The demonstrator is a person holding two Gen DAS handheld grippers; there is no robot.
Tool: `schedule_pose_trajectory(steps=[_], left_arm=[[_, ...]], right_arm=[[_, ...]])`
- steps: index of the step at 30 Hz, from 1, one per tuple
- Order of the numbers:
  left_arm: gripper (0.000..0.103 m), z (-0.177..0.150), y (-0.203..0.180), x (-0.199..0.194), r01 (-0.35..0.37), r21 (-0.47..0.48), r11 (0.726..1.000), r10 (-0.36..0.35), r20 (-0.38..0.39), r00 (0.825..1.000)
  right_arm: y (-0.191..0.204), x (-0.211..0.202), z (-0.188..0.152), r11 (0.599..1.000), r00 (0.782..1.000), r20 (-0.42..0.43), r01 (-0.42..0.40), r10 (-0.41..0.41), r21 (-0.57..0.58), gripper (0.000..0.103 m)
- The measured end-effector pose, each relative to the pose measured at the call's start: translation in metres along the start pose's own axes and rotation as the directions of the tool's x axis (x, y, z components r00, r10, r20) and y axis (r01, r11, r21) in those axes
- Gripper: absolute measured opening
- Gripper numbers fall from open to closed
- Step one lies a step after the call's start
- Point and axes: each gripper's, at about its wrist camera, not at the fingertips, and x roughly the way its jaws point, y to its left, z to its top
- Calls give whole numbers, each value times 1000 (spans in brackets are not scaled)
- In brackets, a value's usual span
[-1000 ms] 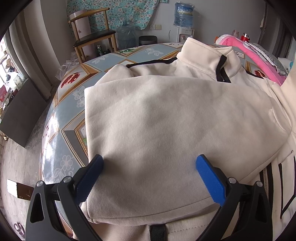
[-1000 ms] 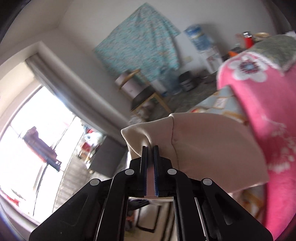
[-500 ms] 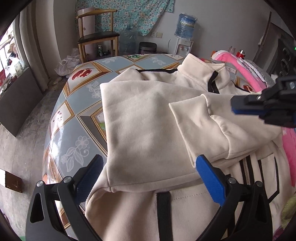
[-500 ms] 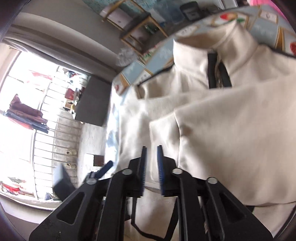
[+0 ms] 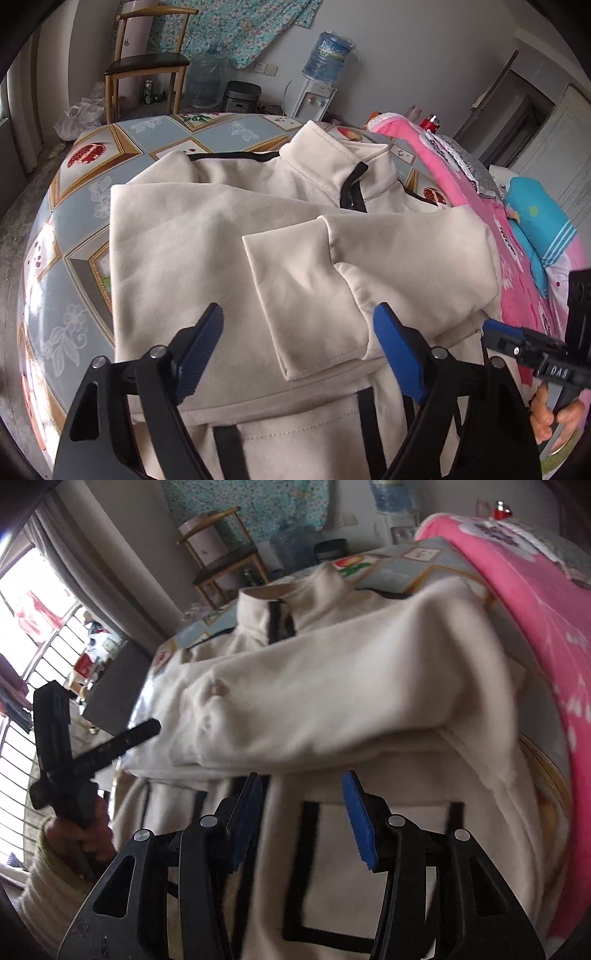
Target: Fold large clothes
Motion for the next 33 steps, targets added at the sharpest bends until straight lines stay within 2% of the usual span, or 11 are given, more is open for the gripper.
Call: schedule_pose_trajectory(steps=[4, 5, 8, 9, 11, 14, 19, 23, 27, 29, 33], left_arm=[[44, 6, 2, 29, -26, -38, 999, 23, -77, 997], [42, 6, 4, 32, -39, -47, 998, 35, -85, 996], [25, 6, 7, 32, -88, -56, 995, 84, -68, 994], [13, 6, 8, 32, -113, -56, 992, 109, -69, 992], [6, 6, 11, 31, -120, -62, 991, 116, -63, 991], [3, 10, 9, 17, -120, -41, 992, 119, -26, 993], [2, 31, 2, -42, -71, -27, 997, 73, 90, 993], [2, 42, 11, -83, -83, -47, 995, 89, 130, 987], [2, 34, 36, -92, -162, -72, 984, 169, 104, 980], [2, 24, 54, -82, -206, -97, 974, 212, 59, 975], [2, -1, 78, -53, -239, -116, 964, 238, -20, 971]], right_arm=[[-23, 3, -21, 997, 998, 10, 60, -61, 43, 46], [-26, 2, -24, 996, 997, 15, 70, -71, 50, 46], [-34, 0, -31, 995, 997, 34, 70, -72, 70, 46], [-35, 1, -32, 995, 997, 35, 70, -73, 74, 46], [-36, 7, -33, 994, 996, 31, 76, -78, 79, 46], [-40, 14, -35, 993, 997, 22, 74, -76, 90, 45], [-42, 13, -36, 994, 996, 23, 78, -81, 81, 43], [-42, 12, -35, 994, 996, 24, 82, -84, 76, 43], [-38, 16, -35, 993, 994, 24, 101, -102, 55, 43], [-36, 17, -34, 993, 994, 22, 110, -111, 45, 43], [-32, 18, -32, 992, 992, 3, 126, -126, 29, 44]])
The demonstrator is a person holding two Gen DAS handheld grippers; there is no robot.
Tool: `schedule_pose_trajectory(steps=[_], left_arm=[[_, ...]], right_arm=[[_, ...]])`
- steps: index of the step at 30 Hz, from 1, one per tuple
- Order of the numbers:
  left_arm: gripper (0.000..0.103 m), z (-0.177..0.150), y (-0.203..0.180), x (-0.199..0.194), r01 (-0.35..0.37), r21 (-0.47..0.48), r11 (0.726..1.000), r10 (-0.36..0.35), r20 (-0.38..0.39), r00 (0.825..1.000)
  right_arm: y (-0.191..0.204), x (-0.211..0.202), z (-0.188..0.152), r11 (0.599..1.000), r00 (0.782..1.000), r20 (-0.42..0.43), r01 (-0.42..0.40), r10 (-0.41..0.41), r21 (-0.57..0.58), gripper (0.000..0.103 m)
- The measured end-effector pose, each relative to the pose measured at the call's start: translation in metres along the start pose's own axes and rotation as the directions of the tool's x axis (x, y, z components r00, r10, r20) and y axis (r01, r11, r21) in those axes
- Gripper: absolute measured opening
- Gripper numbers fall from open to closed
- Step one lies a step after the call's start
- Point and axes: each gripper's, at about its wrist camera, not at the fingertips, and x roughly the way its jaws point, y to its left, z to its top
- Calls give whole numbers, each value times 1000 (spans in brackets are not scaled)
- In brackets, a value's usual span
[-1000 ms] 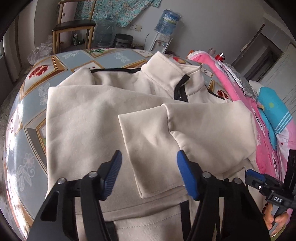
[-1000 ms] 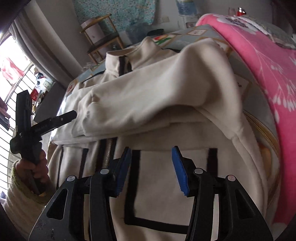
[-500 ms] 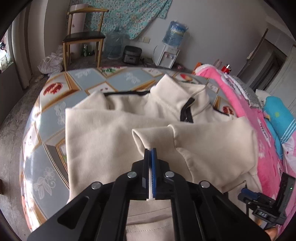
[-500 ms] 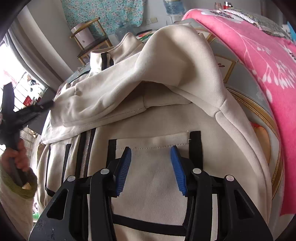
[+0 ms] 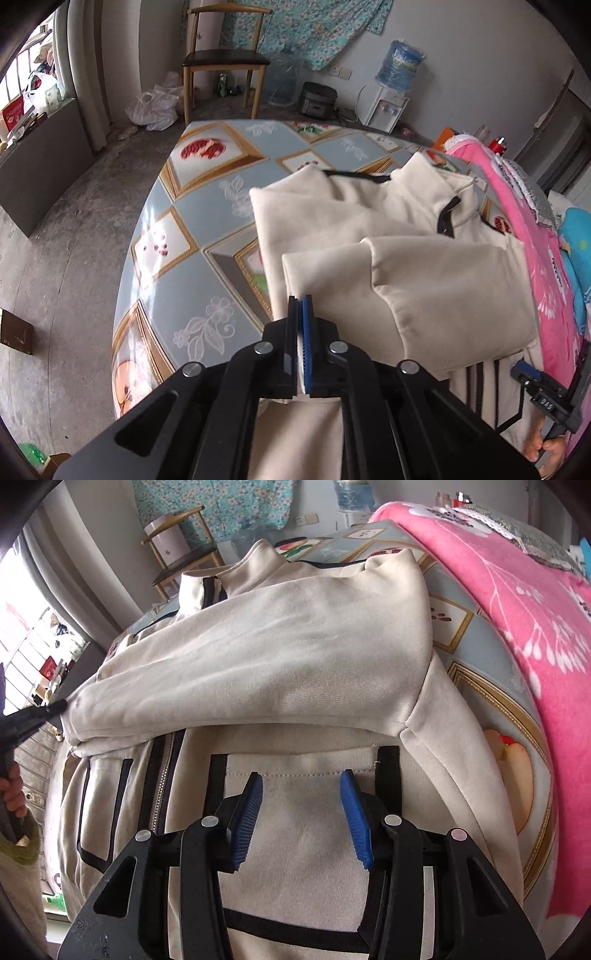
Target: Fold large clothes
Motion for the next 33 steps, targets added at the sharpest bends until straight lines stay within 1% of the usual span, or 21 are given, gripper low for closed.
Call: schedule_pose_trajectory(steps=[2, 4, 5, 6, 8, 10, 11, 13, 16, 17, 19, 20, 21, 22, 23, 25, 26, 27, 29, 31, 33], left_arm=[[2, -7, 2, 9, -4, -2, 1000, 4, -19, 1000], [3, -9, 0, 10, -6, 14, 1000, 6, -17, 1000], [3, -9, 0, 8, -9, 22, 1000, 9, -13, 1000], [5, -8, -1, 5, -9, 28, 1000, 10, -6, 1000], [6, -6, -4, -5, -26, 44, 999, 24, 27, 999], [6, -5, -6, -16, -62, 66, 996, 58, 74, 996], [6, -4, -7, -20, -64, 64, 996, 58, 91, 994], [6, -3, -8, -21, -19, 54, 998, 14, 99, 995], [6, -5, -22, -9, 19, 87, 996, -25, 58, 998], [6, -7, -26, -1, 28, 100, 995, -32, 35, 999], [6, -11, -31, 12, 24, 109, 994, -24, 2, 1000], [6, -13, -32, 18, 22, 112, 993, -21, -11, 1000], [6, -15, -32, 24, 14, 113, 993, -12, -23, 1000], [6, -17, -31, 28, 7, 114, 993, -4, -31, 1000], [6, -19, -30, 30, 2, 114, 994, 2, -35, 999], [6, -20, -27, 31, 4, 105, 994, 0, -34, 999], [6, -21, -26, 31, 3, 106, 994, 1, -32, 999], [6, -21, -26, 31, 0, 109, 994, 3, -31, 1000], [6, -21, -27, 32, -7, 122, 993, 11, -28, 1000], [6, -22, -30, 32, -25, 141, 990, 29, -24, 999], [6, -23, -34, 25, -60, 164, 985, 63, -14, 998]], right_arm=[[1, -5, 2, 1000, 1000, -29, 6, -6, 2, 44], [-3, -20, 4, 999, 998, -43, -46, 46, 18, 45], [-7, -32, 8, 997, 996, -38, -76, 77, 28, 48], [-10, -42, 13, 995, 995, -28, -94, 95, 34, 54], [-19, -66, 33, 991, 992, 12, -123, 123, 45, 62], [-31, -76, 60, 989, 990, 42, -134, 132, 63, 65], [-37, -76, 73, 989, 991, 49, -128, 124, 73, 65], [-50, -62, 100, 991, 995, 46, -88, 84, 97, 65], [-73, -18, 132, 989, 1000, 1, 31, -31, 144, 65], [-75, -3, 141, 985, 999, -14, 53, -52, 163, 62], [-86, 22, 151, 979, 999, -39, 40, -33, 199, 55], [-88, 32, 154, 978, 998, -47, 41, -32, 202, 46], [-89, 40, 154, 980, 998, -56, 52, -42, 192, 24], [-87, 47, 156, 983, 996, -59, 69, -60, 172, 12], [-84, 47, 156, 984, 996, -48, 84, -77, 158, 6], [-76, 35, 154, 986, 994, 11, 102, -104, 133, 5], [-72, 29, 153, 985, 990, 38, 128, -133, 115, 5], [-71, 26, 150, 983, 987, 53, 146, -153, 109, 5], [-74, 30, 147, 978, 982, 45, 178, -184, 112, 5], [-79, 40, 144, 969, 974, 16, 223, -226, 110, 9], [-72, 38, 142, 957, 959, 20, 279, -281, 84, 20]])
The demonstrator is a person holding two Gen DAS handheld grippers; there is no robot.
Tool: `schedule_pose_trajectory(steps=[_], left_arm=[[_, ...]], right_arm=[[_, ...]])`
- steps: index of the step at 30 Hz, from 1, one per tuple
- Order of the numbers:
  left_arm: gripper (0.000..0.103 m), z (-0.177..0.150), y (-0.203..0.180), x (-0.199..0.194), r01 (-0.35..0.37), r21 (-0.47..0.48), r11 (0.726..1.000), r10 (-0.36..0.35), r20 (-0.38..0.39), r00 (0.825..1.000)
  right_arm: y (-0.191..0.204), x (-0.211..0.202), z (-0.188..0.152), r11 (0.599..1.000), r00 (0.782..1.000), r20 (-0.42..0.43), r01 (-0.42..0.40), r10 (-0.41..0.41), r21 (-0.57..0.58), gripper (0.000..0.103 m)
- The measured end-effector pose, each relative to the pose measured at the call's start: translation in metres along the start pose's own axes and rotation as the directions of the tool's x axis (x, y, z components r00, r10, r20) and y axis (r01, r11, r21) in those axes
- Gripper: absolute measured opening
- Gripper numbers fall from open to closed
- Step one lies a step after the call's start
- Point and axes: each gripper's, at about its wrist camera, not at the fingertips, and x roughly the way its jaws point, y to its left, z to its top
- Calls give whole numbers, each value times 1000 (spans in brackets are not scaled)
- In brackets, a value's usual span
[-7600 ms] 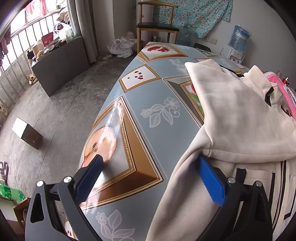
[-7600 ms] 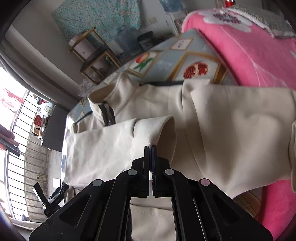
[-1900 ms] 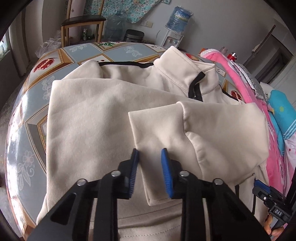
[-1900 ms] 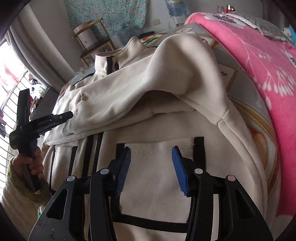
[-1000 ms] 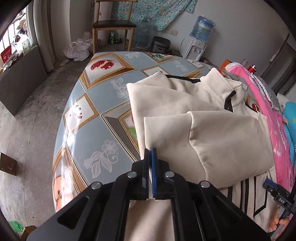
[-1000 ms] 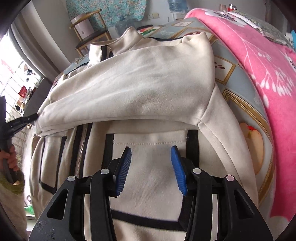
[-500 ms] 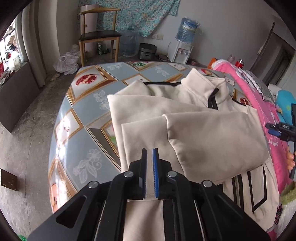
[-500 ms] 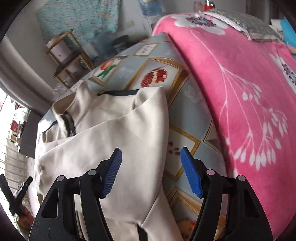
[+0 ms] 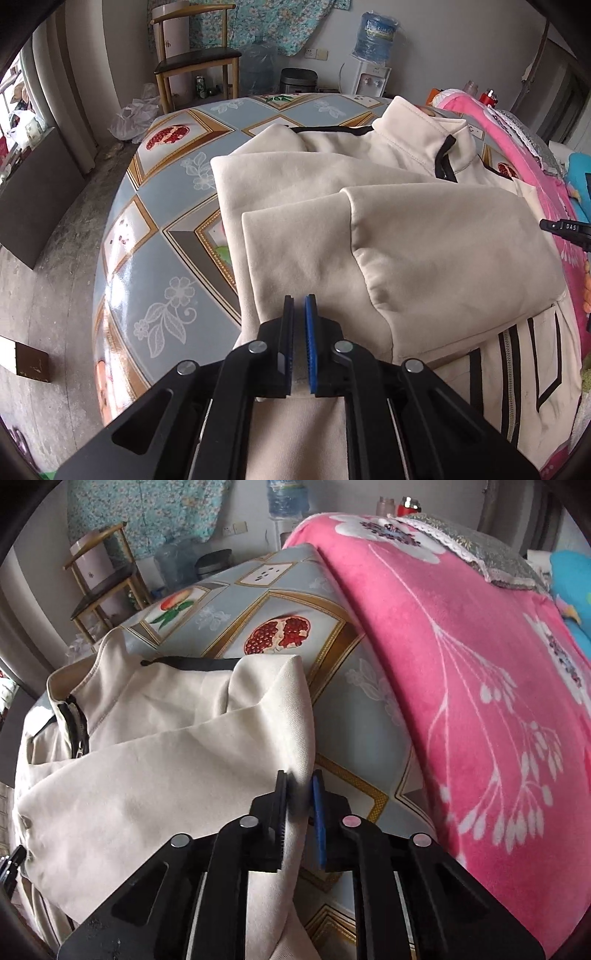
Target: Fold large clothes
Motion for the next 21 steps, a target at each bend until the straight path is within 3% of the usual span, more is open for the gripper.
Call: schedule_pose_trajectory(steps=[1, 3, 5, 9, 11, 13, 17, 18, 21], left_arm=[[6, -1, -3, -6, -8, 14, 1000, 8, 12, 1000], [11, -2, -8, -18, -7, 39, 999, 5, 42, 999], [18, -2, -15, -25, 6, 59, 998, -9, 55, 998], [33, -4, -31, -16, 17, 102, 995, -19, 16, 1000], [36, -10, -36, -1, 1, 119, 993, 1, -20, 1000], [38, -13, -35, -1, 2, 105, 994, -1, -4, 1000], [41, -19, -28, -27, -4, 85, 996, 1, 25, 1000], [44, -23, -26, -39, -6, 87, 996, 2, 44, 999], [53, -45, -17, -71, -12, 85, 996, 5, 84, 996]], right_arm=[[4, -11, -2, 1000, 999, 31, 19, -18, -19, 24], [16, -38, -11, 996, 993, 105, 54, -46, -69, 50], [29, -60, -23, 992, 989, 149, 40, -22, -121, 52], [69, -59, -56, 964, 991, 36, -115, 128, -241, 51], [87, -41, -72, 948, 997, -21, -81, 78, -308, 51], [93, -30, -84, 937, 999, -29, -40, 32, -348, 52], [82, -58, -84, 957, 996, -31, -91, 85, -277, 58], [77, -71, -88, 956, 993, -21, -116, 114, -268, 65], [69, -108, -116, 948, 983, -7, -179, 184, -265, 70]])
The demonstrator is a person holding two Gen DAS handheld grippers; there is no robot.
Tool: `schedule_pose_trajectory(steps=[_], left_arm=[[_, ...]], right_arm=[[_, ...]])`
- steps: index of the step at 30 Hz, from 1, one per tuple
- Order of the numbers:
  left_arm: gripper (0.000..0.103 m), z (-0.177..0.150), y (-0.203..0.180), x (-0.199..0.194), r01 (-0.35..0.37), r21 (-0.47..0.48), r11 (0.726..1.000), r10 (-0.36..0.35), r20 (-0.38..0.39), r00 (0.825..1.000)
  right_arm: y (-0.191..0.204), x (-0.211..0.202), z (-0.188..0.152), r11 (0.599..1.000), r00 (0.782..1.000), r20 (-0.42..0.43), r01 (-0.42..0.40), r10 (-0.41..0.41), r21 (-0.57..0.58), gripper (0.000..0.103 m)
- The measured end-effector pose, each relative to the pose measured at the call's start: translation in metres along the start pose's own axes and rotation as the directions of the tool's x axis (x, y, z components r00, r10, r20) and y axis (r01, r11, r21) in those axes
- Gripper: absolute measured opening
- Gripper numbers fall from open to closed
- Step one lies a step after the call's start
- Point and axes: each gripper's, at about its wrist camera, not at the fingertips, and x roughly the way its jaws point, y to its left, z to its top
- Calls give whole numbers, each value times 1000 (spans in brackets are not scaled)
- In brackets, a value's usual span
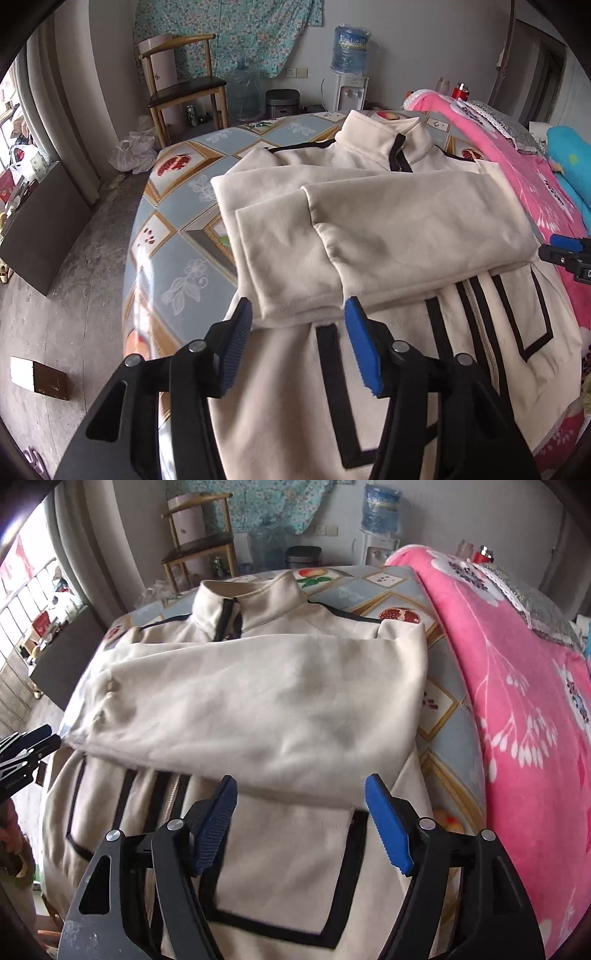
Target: Fold large clothes
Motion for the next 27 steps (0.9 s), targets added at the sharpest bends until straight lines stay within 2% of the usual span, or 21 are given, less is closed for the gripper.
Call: schedule_pose_trajectory(steps=[4, 7, 9, 12, 13, 16, 19, 22, 23, 27], left_arm=[[56, -43, 12, -30, -12, -18, 1000, 12, -7, 1000], [56, -78, 17, -43, -18, -45, 999, 17, -21, 1000], [56, -99, 20, -50, -32, -61, 998, 31, -16, 999], [56, -127, 24, -62, -56, -90, 994, 55, -6, 998], [56, -134, 25, -66, -58, -101, 993, 58, -1, 998], [56, -158, 32, -76, -51, -140, 989, 52, 3, 999], [56, -179, 40, -84, -11, -178, 984, 11, 2, 1000], [56, -193, 39, -89, 59, -205, 977, -60, 0, 998], [56, -195, 38, -89, 88, -213, 973, -89, 1, 996], [56, -196, 28, -88, 173, -217, 961, -175, 14, 985]], right_arm=[[18, -17, -50, 997, 996, -43, -73, 73, 1, 70], [44, -12, -72, 998, 997, -47, -55, 54, -25, 67], [57, -5, -80, 997, 997, -46, -70, 69, -17, 52], [69, 8, -93, 998, 996, -82, -48, 46, -28, 37], [72, 11, -101, 999, 994, -100, -36, 32, -37, 36], [76, -1, -127, 998, 996, -88, -2, -3, -58, 36], [71, -22, -151, 1000, 997, -81, -7, 4, -26, 37], [61, -34, -174, 1000, 992, -125, -2, 3, 11, 48], [54, -38, -180, 1000, 991, -134, 0, 4, 29, 49], [20, -62, -193, 989, 995, -98, 50, -36, 138, 59]])
